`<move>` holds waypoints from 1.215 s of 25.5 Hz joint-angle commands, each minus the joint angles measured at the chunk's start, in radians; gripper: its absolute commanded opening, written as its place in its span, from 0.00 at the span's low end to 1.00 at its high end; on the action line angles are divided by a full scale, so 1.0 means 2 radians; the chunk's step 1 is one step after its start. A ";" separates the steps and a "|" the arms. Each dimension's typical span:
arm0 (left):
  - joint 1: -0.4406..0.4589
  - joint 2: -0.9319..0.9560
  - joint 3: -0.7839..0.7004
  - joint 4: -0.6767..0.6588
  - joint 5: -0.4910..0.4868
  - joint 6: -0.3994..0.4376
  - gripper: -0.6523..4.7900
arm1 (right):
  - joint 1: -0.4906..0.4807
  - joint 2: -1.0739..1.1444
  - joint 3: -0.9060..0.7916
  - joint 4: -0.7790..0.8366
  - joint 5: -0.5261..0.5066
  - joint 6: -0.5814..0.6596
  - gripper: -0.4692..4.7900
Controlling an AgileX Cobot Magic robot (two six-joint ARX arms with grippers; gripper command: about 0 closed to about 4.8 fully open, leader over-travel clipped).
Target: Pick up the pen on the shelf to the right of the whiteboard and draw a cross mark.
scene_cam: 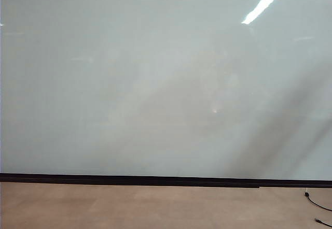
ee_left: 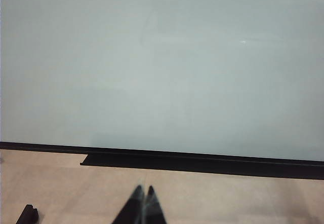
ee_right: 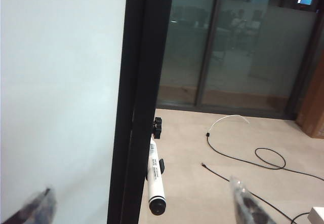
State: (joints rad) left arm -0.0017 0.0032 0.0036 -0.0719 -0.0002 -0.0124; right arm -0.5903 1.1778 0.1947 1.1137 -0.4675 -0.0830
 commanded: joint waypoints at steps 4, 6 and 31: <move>0.000 0.000 0.002 0.002 0.002 0.002 0.11 | 0.000 0.067 0.027 0.054 -0.015 0.003 0.99; 0.000 0.000 0.002 0.002 0.002 0.002 0.11 | 0.000 0.089 0.035 0.068 -0.019 0.003 0.99; 0.000 0.000 0.002 0.002 0.002 0.002 0.11 | 0.002 0.350 0.177 0.147 -0.072 0.063 0.99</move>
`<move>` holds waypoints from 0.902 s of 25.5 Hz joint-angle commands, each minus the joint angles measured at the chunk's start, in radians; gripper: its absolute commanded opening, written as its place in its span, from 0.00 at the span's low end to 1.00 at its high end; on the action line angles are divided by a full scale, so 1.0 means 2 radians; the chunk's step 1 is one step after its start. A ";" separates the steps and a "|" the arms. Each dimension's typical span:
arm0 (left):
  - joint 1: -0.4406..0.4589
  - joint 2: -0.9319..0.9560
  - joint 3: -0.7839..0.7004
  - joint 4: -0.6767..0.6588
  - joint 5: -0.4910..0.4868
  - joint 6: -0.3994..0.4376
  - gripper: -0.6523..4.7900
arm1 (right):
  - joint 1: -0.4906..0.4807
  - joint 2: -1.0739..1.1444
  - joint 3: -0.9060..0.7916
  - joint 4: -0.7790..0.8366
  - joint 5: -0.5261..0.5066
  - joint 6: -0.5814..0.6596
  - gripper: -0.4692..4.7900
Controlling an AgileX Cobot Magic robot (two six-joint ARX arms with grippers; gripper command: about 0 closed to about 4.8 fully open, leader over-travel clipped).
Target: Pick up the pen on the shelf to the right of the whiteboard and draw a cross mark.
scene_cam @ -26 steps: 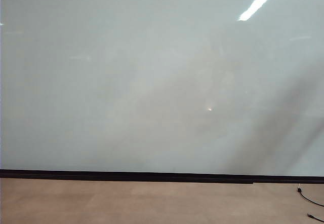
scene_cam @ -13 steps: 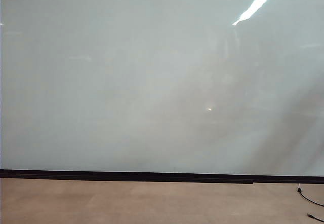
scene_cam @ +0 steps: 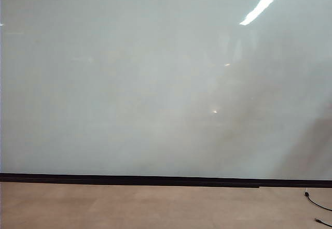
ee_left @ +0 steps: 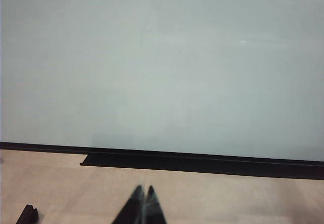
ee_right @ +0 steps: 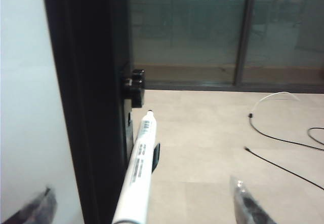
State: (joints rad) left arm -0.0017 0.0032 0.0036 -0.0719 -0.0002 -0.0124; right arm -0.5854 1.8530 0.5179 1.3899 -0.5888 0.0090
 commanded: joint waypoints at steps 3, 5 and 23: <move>0.000 0.000 0.002 0.002 0.002 0.002 0.11 | 0.000 0.033 0.033 0.009 -0.025 0.026 0.98; 0.000 0.000 0.002 0.002 0.002 0.002 0.11 | 0.000 0.042 0.040 0.009 -0.034 0.028 0.96; 0.000 0.000 0.002 0.002 0.002 0.002 0.11 | 0.019 0.078 0.083 0.011 -0.051 0.036 0.74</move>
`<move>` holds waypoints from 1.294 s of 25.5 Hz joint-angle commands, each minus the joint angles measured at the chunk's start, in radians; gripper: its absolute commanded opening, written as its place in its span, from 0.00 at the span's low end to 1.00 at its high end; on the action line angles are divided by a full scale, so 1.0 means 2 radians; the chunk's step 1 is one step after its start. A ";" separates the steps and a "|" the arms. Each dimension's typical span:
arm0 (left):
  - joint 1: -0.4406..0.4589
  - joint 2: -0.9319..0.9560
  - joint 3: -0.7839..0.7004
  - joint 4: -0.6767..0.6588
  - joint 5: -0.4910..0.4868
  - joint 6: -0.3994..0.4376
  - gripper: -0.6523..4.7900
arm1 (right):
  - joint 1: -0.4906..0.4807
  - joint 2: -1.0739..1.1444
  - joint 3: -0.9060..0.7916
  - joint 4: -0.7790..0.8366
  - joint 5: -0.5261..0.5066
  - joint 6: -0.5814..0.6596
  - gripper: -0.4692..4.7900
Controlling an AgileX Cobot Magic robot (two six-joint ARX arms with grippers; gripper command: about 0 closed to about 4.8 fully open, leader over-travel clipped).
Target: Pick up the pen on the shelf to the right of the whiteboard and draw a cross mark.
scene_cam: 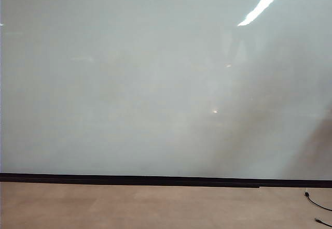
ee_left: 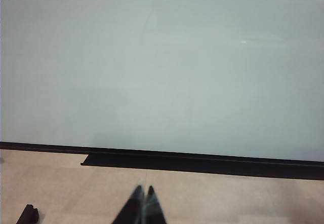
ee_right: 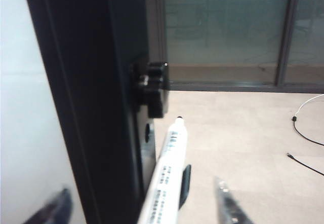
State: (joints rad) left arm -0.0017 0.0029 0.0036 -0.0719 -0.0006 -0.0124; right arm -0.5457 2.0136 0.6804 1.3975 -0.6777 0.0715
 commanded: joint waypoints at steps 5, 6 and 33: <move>0.000 0.000 0.002 0.002 0.002 0.002 0.11 | -0.002 -0.002 0.002 0.007 -0.016 0.006 0.70; 0.000 0.000 0.002 0.002 0.002 0.002 0.11 | -0.002 -0.002 0.002 0.007 -0.016 0.006 0.67; 0.000 0.000 0.002 0.002 0.002 0.002 0.11 | 0.005 -0.019 -0.023 0.009 0.027 -0.011 0.58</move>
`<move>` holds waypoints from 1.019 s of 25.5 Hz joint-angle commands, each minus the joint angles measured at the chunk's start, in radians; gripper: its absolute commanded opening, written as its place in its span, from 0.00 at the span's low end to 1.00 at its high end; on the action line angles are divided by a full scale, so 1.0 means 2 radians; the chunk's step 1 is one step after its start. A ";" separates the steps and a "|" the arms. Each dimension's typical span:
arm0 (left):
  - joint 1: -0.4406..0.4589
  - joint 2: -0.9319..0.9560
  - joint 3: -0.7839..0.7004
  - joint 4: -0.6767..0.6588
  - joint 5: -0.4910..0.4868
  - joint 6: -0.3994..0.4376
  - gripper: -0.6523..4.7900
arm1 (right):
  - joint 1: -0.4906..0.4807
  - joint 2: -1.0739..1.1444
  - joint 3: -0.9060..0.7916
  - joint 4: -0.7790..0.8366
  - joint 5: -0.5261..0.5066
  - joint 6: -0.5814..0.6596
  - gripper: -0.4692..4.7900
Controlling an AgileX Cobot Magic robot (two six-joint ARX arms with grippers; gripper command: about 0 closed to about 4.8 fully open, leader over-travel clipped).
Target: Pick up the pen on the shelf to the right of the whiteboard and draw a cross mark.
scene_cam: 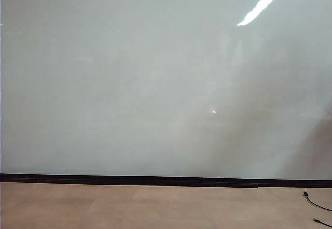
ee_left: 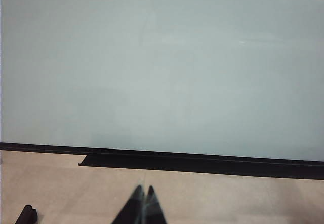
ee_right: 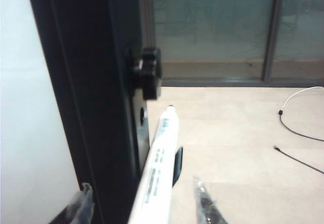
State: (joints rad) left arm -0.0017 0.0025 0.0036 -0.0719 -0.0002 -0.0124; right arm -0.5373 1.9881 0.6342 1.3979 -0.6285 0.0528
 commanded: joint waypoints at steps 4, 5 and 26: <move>0.000 0.000 0.002 0.002 0.002 0.002 0.11 | 0.001 -0.010 0.001 0.008 0.005 -0.002 0.58; 0.000 0.000 0.002 0.002 0.002 0.002 0.11 | 0.001 -0.011 0.001 0.008 0.010 -0.002 0.58; 0.000 0.000 0.002 0.002 0.002 0.002 0.11 | 0.008 -0.011 0.002 0.008 0.016 -0.006 0.42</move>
State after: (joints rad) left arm -0.0017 0.0029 0.0036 -0.0719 -0.0002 -0.0120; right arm -0.5217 1.9728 0.6350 1.3979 -0.6010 0.0433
